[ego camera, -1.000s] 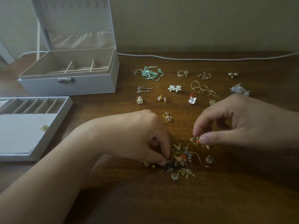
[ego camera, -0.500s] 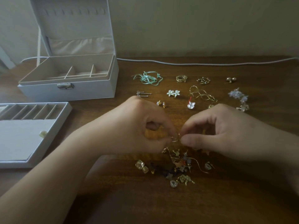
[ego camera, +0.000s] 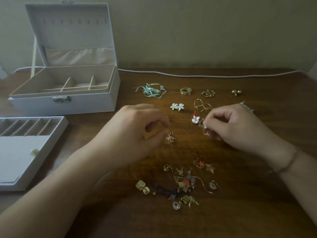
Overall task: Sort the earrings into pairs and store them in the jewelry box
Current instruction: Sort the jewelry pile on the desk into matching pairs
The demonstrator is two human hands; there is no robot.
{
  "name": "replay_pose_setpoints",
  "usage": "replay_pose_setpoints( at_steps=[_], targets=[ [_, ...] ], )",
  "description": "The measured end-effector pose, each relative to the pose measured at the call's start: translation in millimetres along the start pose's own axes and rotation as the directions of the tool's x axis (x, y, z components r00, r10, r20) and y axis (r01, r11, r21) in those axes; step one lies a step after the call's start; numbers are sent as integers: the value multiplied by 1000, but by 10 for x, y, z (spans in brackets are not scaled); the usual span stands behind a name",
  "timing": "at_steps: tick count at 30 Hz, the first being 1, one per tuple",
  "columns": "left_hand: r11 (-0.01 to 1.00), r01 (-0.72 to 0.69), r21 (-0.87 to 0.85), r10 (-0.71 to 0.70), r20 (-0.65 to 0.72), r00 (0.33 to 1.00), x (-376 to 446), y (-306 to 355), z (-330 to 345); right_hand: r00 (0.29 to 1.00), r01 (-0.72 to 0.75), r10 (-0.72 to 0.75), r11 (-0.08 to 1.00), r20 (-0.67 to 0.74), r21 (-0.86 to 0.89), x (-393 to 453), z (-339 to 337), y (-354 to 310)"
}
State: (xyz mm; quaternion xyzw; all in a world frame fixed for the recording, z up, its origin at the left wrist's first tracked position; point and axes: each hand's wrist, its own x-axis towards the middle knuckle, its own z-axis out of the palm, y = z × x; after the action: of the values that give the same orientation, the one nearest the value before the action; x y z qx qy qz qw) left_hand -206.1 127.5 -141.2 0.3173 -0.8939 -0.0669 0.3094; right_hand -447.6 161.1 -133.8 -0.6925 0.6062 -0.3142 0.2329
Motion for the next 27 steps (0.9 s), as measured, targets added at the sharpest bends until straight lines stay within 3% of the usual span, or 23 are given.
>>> replay_pose_setpoints(
  at_steps=[4, 7, 16, 23, 27],
  targets=[
    [993, 116, 15, -112, -165, 980, 8, -47, -26, 999, -52, 52, 998, -5, -34, 77, 84, 55],
    [986, 166, 2, -162, -212, 964, 10, -54, -37, 999, -53, 54, 997, 8, -51, 107, 134, 37],
    [980, 176, 88, -172, -56, 983, -13, -90, -77, 998, -25, 36, 983, 55, -184, 166, 171, 55],
    [981, 160, 106, -159, -19, 987, -19, -157, -108, 997, -12, 27, 982, 75, -187, 150, 134, 80],
    [984, 117, 131, -127, 71, 989, -35, -250, -219, 996, 1, 15, 982, 84, -189, 105, 71, 106]
  ],
)
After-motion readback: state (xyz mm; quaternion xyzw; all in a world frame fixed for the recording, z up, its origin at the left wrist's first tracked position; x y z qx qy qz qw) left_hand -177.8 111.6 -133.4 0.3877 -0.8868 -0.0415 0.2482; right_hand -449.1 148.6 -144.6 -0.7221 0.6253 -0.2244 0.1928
